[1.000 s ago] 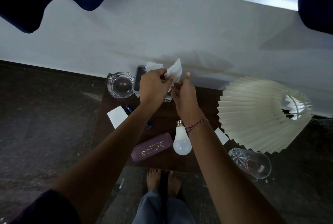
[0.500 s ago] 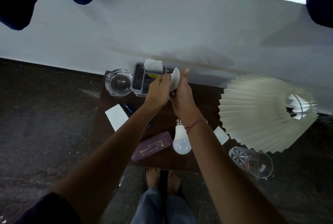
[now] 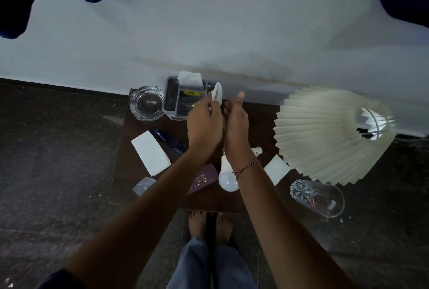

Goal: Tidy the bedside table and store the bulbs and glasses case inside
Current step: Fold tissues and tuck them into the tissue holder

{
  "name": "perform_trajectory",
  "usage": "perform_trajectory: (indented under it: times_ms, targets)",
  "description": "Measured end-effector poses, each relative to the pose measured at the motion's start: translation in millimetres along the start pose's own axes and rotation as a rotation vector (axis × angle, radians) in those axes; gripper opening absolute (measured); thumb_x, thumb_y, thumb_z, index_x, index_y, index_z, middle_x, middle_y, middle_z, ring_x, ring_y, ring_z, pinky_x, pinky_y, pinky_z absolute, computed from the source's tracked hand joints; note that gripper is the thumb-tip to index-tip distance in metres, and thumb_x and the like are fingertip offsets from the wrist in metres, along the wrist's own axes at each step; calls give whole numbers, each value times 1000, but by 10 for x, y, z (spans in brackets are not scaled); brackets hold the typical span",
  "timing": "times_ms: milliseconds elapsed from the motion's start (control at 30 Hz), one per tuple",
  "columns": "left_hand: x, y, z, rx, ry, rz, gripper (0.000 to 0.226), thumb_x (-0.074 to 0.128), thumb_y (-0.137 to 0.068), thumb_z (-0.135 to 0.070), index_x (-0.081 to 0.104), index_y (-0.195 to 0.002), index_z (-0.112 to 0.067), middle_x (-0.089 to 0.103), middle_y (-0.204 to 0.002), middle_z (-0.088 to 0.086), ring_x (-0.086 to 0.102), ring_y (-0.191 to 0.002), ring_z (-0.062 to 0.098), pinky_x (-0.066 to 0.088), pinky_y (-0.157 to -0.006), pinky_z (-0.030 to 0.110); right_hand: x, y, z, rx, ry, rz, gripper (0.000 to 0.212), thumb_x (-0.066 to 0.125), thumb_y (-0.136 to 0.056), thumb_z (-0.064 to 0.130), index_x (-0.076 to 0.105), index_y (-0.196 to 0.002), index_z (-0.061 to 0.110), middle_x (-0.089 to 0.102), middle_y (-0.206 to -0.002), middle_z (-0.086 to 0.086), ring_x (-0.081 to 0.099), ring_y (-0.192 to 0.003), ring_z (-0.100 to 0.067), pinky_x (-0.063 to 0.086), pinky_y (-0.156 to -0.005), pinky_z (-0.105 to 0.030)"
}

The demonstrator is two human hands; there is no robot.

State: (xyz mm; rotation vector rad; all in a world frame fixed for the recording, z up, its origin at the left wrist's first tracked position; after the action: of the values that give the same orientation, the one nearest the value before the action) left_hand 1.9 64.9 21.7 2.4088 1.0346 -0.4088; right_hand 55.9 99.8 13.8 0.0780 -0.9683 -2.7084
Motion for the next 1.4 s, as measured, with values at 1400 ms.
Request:
perform_trajectory:
  times_ms: [1400]
  targets:
    - [1287, 1072, 629, -63, -379, 680, 46, 38, -87, 8, 53, -129, -4, 48, -138, 15, 41, -131, 23, 33, -103, 23, -1671, 421, -1080, 189, 161, -402, 36, 39, -98, 24, 63, -110, 0, 65, -112, -18, 59, -108, -29, 45, -99, -45]
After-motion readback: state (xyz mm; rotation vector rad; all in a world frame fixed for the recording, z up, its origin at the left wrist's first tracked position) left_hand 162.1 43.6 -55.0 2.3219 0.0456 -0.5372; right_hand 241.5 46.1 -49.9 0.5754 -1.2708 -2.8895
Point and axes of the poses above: each hand's wrist, its own y-axis away from the middle knuckle, its own x-axis out of the palm, z = x × y, the point moved 2 cm from there along -y, towards the middle knuckle
